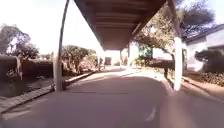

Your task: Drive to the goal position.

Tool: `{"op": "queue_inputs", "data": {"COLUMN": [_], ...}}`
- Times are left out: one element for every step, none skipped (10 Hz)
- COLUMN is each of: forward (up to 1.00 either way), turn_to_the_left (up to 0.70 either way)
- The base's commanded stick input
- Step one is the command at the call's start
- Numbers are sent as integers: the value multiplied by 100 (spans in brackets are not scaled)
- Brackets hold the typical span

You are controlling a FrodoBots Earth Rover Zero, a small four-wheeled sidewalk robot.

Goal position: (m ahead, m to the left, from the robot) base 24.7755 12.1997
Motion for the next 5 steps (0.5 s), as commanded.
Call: {"op": "queue_inputs", "data": {"forward": [85, 85, 85, 85, 85], "turn_to_the_left": [0, 0, 0, 0, 0]}}
